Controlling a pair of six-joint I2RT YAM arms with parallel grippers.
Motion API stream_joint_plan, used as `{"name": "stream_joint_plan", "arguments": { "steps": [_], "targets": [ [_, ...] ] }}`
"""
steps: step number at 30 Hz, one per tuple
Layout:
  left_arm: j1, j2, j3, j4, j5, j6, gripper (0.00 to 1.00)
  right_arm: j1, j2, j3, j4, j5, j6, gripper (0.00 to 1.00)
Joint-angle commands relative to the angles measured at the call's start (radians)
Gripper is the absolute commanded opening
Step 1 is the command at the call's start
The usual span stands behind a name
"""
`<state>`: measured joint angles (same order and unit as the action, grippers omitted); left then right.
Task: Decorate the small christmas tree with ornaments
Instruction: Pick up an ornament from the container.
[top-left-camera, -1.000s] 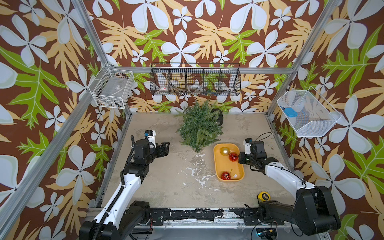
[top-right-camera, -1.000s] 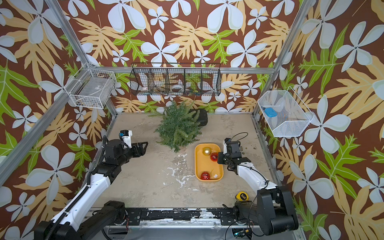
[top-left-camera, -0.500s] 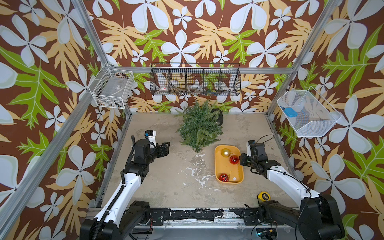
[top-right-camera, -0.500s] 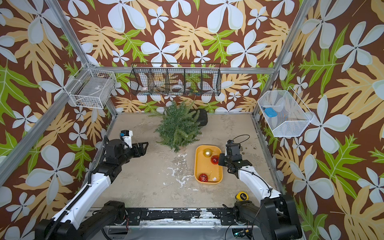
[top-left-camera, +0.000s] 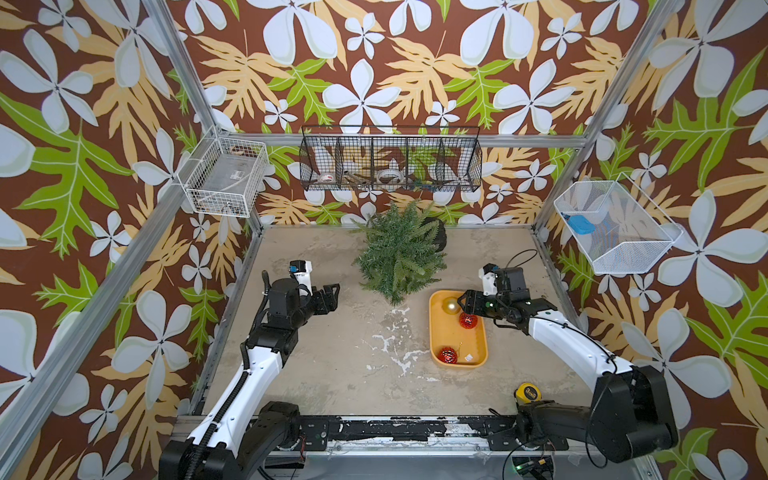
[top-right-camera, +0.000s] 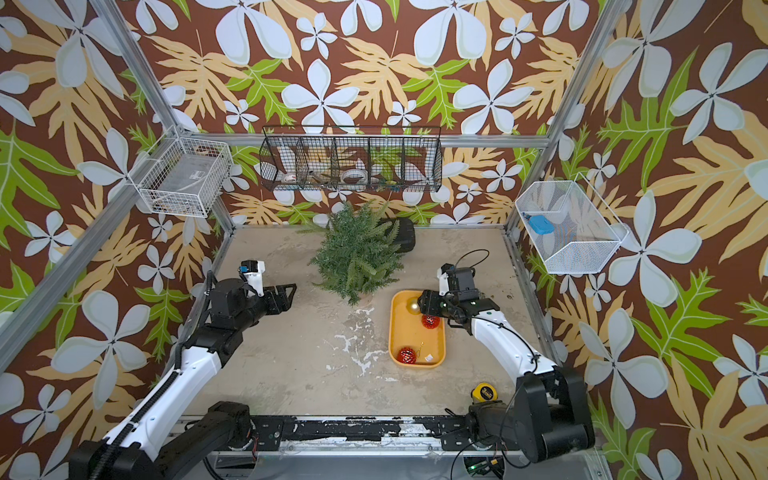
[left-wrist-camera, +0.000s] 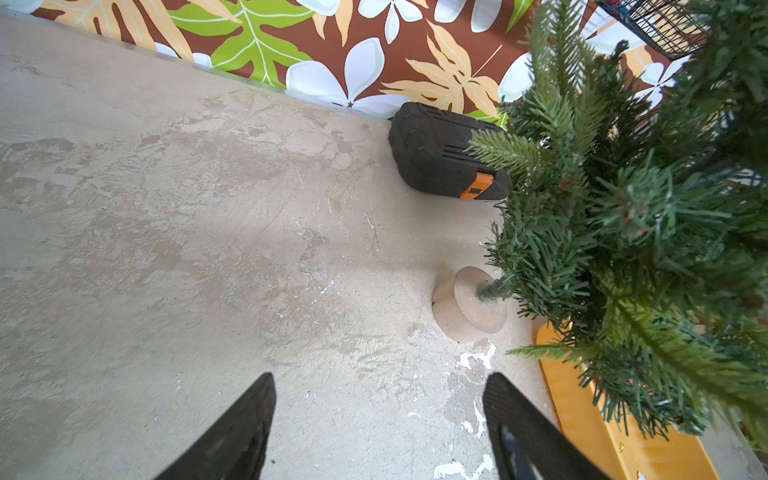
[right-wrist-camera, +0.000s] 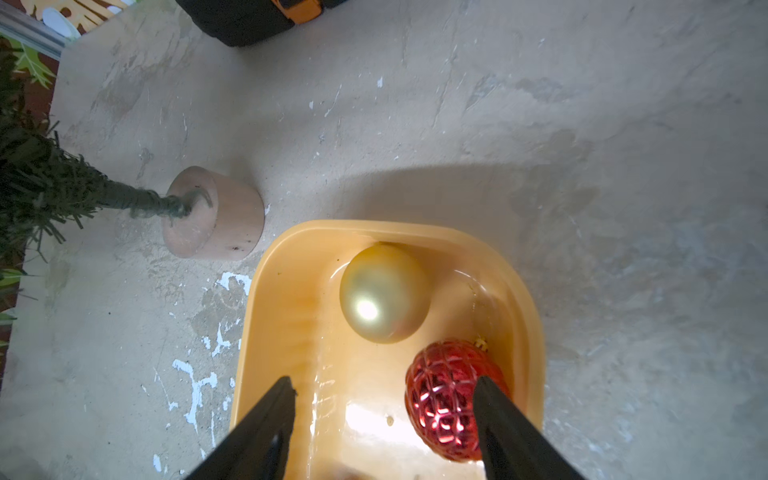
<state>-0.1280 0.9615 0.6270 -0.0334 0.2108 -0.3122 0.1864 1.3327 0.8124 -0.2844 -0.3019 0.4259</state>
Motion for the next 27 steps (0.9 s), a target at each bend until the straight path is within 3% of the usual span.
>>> {"name": "stream_joint_plan", "arguments": {
  "steps": [1, 5, 9, 27],
  "targets": [
    [0.001, -0.004, 0.000, 0.002, 0.010, -0.007, 0.80, 0.000, 0.054, 0.024, 0.009, -0.071, 0.028, 0.75],
    [0.001, -0.004, -0.002, 0.002, 0.013, -0.010, 0.80, 0.001, 0.126, 0.046, 0.017, -0.101, 0.024, 0.83],
    [0.001, -0.003, -0.007, 0.007, 0.021, -0.012, 0.82, 0.005, 0.182, 0.069, 0.019, -0.102, 0.011, 0.83],
    [0.002, 0.001, -0.018, 0.019, 0.022, -0.011, 0.83, 0.008, 0.296, 0.063, 0.111, -0.137, 0.041, 0.68]
  ]
}}
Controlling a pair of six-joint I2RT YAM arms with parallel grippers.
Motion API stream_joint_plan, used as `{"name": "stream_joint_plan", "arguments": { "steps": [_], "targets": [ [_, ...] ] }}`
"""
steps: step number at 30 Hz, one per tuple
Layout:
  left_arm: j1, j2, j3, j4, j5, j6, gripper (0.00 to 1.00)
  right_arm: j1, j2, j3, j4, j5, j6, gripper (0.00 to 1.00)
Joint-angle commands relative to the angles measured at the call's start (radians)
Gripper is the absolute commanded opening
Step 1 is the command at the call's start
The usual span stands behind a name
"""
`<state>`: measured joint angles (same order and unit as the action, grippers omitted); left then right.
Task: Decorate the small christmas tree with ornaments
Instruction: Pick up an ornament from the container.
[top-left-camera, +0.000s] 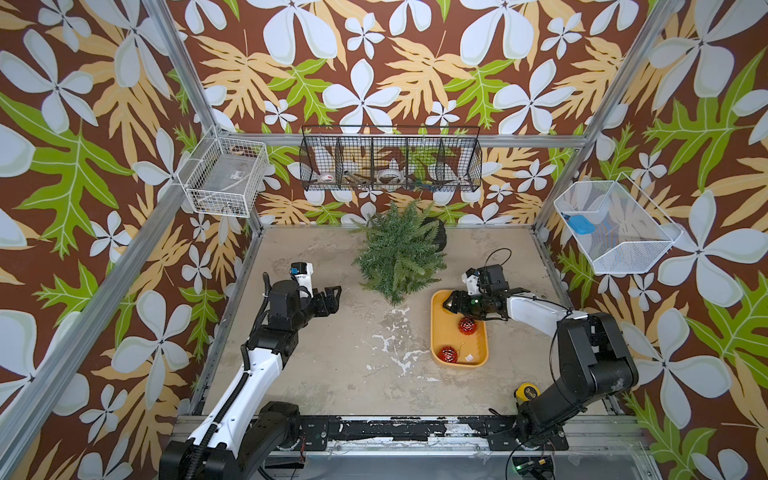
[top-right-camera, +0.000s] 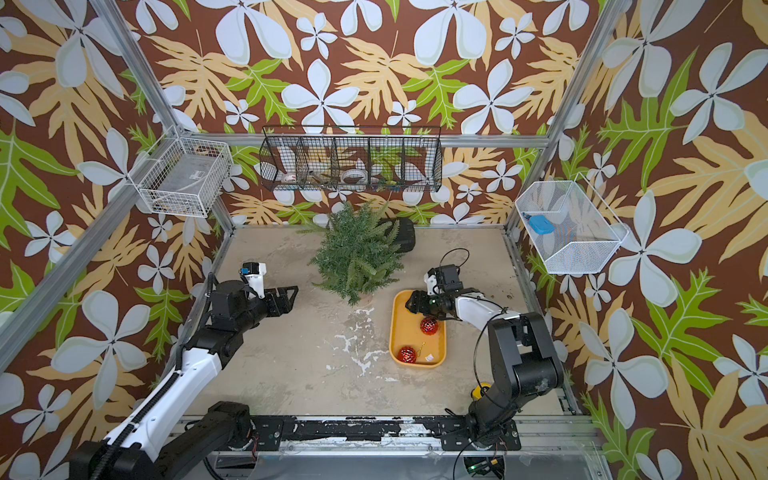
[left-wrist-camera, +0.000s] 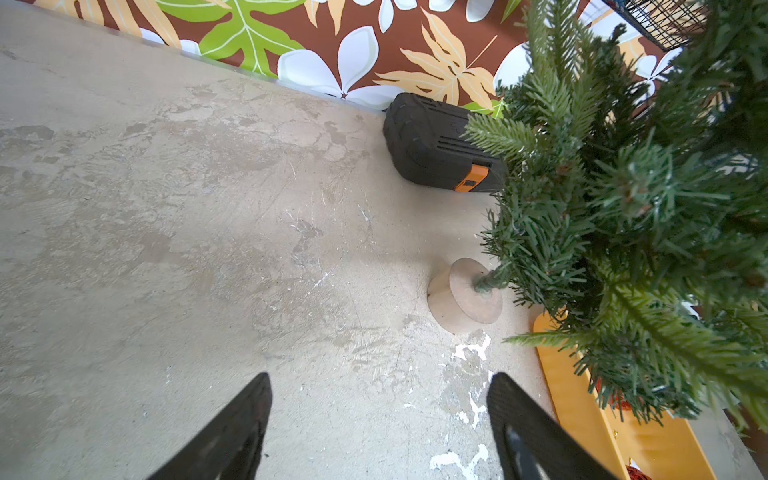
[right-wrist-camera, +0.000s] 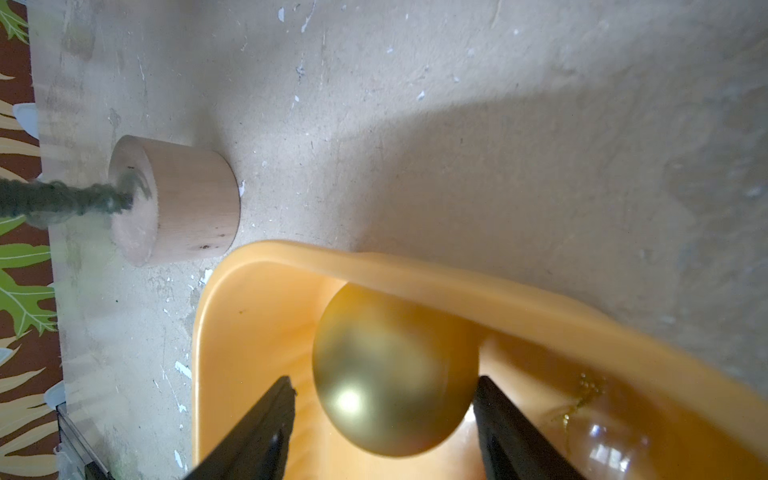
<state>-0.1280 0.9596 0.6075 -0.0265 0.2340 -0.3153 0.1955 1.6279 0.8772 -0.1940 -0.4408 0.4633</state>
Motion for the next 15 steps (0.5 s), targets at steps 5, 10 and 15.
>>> {"name": "stream_joint_plan", "arguments": {
  "steps": [5, 10, 15],
  "targets": [
    [0.000, 0.011, 0.003, 0.012, 0.001, -0.008, 0.83, -0.001, 0.003, -0.004, 0.016, 0.018, -0.005, 0.67],
    [0.001, 0.016, 0.003, 0.012, 0.004, -0.010, 0.83, -0.001, 0.011, -0.006, 0.041, 0.012, 0.015, 0.71],
    [0.001, 0.018, 0.001, 0.013, 0.008, -0.010, 0.83, 0.000, 0.013, -0.005, 0.059, 0.025, 0.028, 0.69]
  ]
}}
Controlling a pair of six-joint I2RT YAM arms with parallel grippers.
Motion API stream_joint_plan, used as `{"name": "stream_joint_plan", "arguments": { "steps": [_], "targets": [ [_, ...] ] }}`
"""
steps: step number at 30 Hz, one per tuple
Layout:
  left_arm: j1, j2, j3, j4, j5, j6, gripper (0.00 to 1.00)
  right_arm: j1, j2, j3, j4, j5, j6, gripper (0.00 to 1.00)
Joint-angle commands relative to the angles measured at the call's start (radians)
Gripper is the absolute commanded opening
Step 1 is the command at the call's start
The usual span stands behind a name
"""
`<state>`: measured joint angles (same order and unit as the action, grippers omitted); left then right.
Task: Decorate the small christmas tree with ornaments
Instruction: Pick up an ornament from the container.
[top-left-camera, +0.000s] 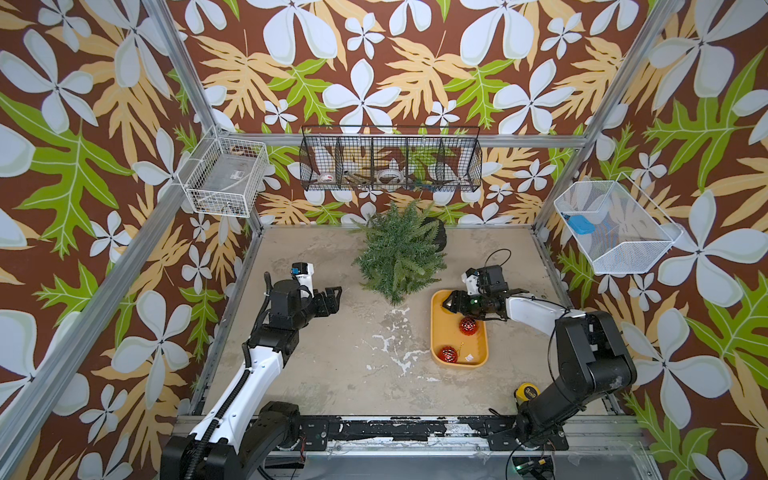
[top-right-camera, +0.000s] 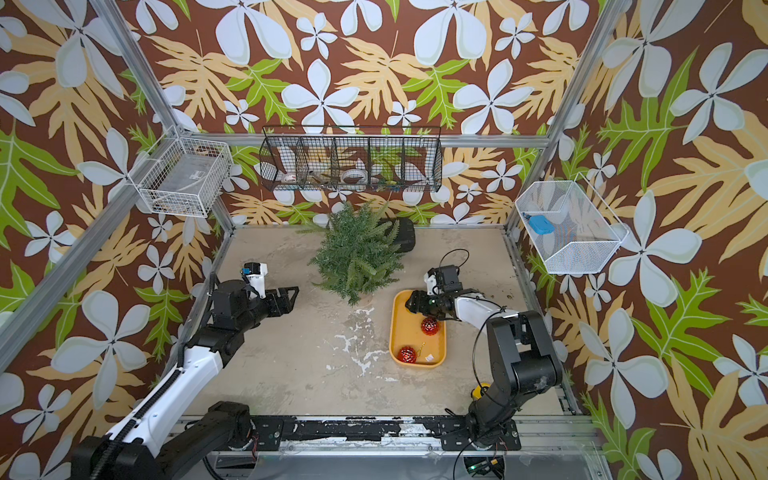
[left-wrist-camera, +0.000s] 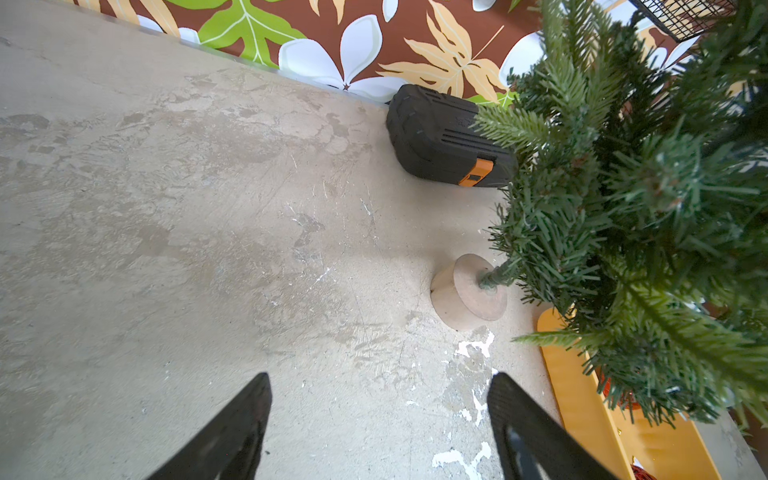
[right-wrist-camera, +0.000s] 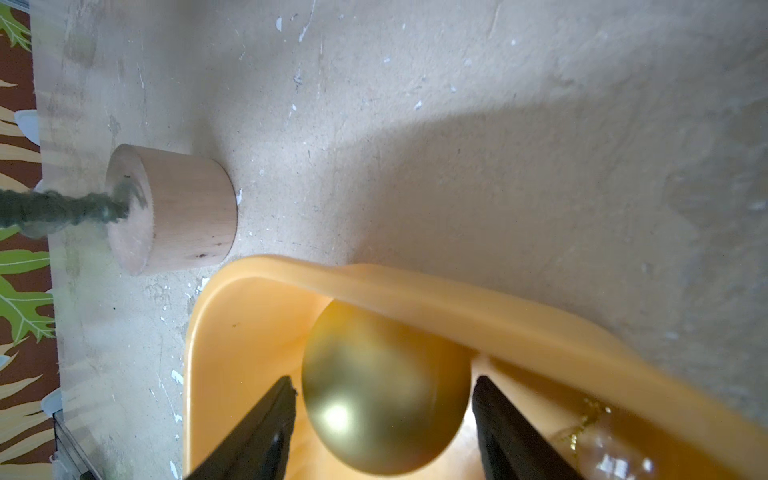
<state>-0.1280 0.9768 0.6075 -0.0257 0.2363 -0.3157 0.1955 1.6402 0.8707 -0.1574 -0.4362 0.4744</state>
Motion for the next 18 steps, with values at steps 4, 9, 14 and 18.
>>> {"name": "stream_joint_plan", "arguments": {
  "steps": [4, 9, 14, 18],
  "targets": [
    [0.002, 0.001, 0.001, 0.012, 0.006, -0.010, 0.83, -0.001, 0.001, 0.002, 0.026, 0.028, 0.015, 0.67],
    [0.001, 0.003, 0.000, 0.013, 0.007, -0.008, 0.84, -0.001, 0.014, -0.002, 0.028, 0.021, 0.012, 0.68],
    [0.001, 0.001, 0.001, 0.011, 0.006, -0.008, 0.84, -0.001, 0.012, -0.016, 0.049, 0.016, 0.021, 0.67],
    [0.001, -0.004, 0.000, 0.011, 0.001, -0.008, 0.84, -0.001, 0.003, -0.018, 0.052, 0.020, 0.023, 0.63]
  ]
}}
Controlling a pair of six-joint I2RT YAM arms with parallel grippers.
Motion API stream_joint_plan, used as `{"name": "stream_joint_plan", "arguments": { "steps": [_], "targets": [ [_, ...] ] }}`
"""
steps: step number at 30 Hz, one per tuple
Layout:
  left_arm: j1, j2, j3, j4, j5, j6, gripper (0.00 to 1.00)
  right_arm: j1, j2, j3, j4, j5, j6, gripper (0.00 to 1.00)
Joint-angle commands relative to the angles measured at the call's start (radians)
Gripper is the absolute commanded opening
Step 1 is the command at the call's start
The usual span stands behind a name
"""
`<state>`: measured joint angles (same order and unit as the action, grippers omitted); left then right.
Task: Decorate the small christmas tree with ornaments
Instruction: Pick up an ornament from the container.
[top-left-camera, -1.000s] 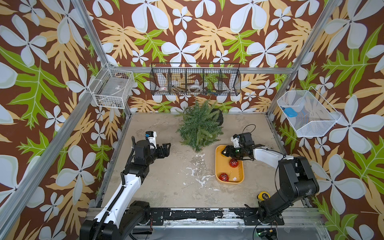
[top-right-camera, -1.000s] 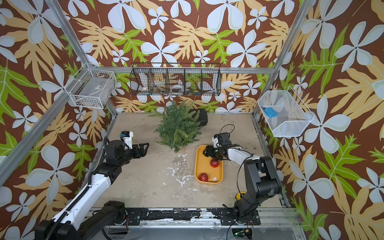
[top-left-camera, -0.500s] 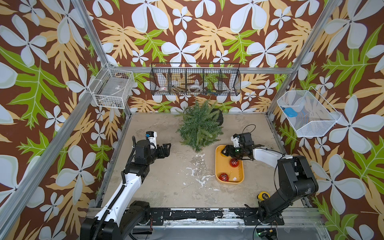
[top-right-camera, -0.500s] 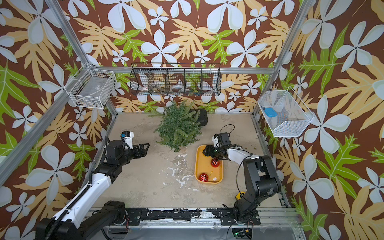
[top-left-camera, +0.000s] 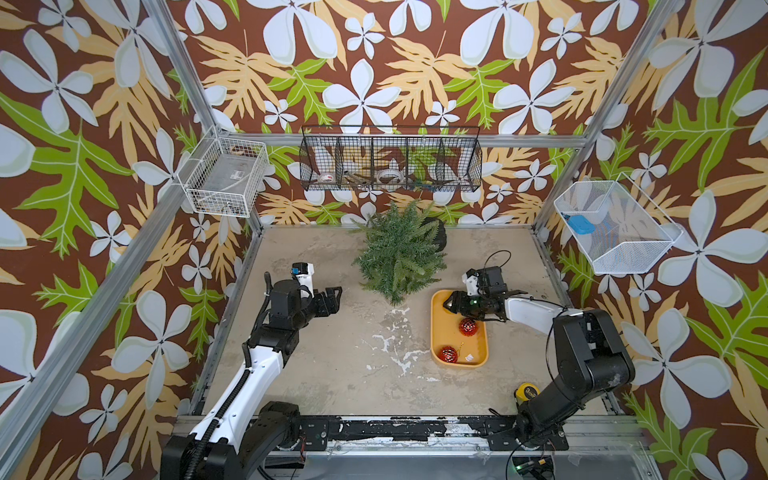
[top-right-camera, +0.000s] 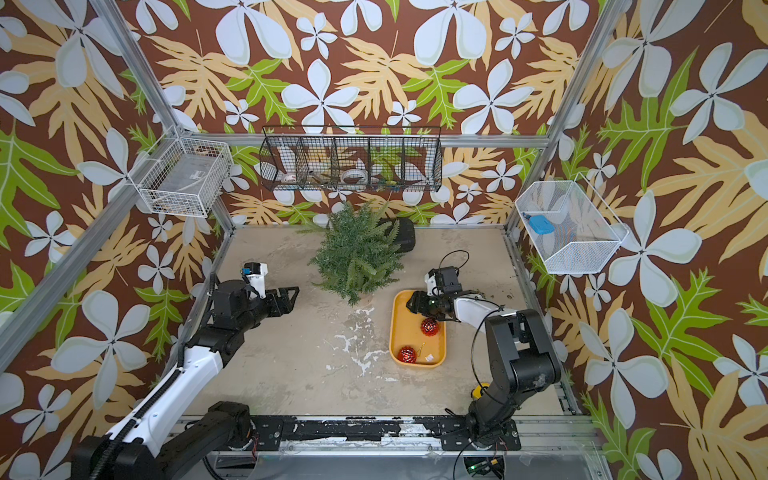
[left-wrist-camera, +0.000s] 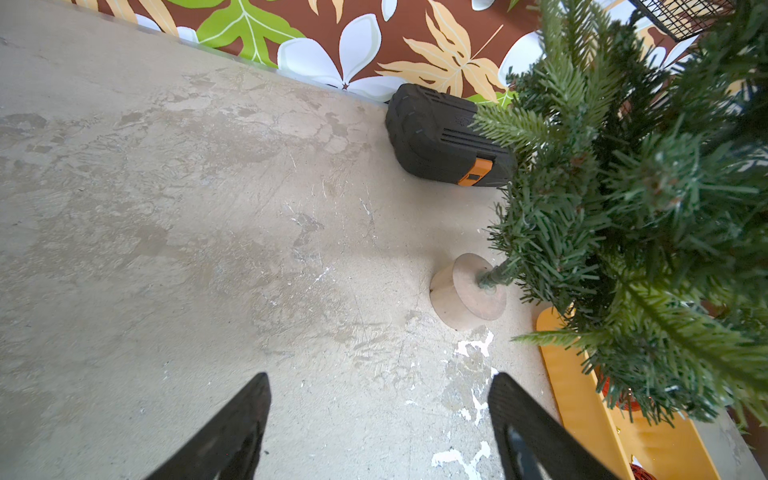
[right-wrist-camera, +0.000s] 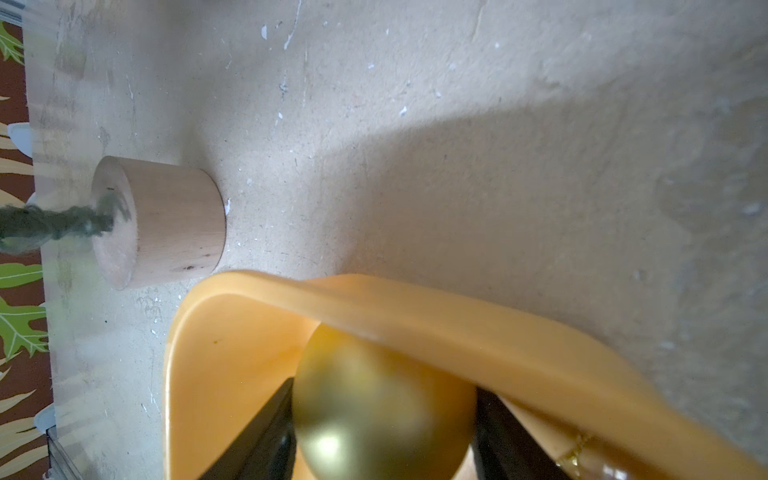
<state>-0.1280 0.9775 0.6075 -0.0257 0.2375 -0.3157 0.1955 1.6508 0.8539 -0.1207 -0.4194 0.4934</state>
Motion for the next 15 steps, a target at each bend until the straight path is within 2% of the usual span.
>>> {"name": "stream_joint_plan", "arguments": {
  "steps": [1, 8, 15],
  "targets": [
    [0.002, -0.004, 0.000, 0.012, 0.000, -0.008, 0.84, -0.001, -0.012, -0.001, 0.014, 0.005, 0.003, 0.62],
    [0.001, -0.005, 0.001, 0.010, -0.002, -0.007, 0.84, -0.001, -0.067, 0.010, -0.028, 0.016, -0.019, 0.59],
    [0.001, -0.029, 0.024, -0.016, 0.026, 0.020, 0.85, -0.001, -0.227, -0.010, -0.143, 0.010, -0.065, 0.59]
  ]
}}
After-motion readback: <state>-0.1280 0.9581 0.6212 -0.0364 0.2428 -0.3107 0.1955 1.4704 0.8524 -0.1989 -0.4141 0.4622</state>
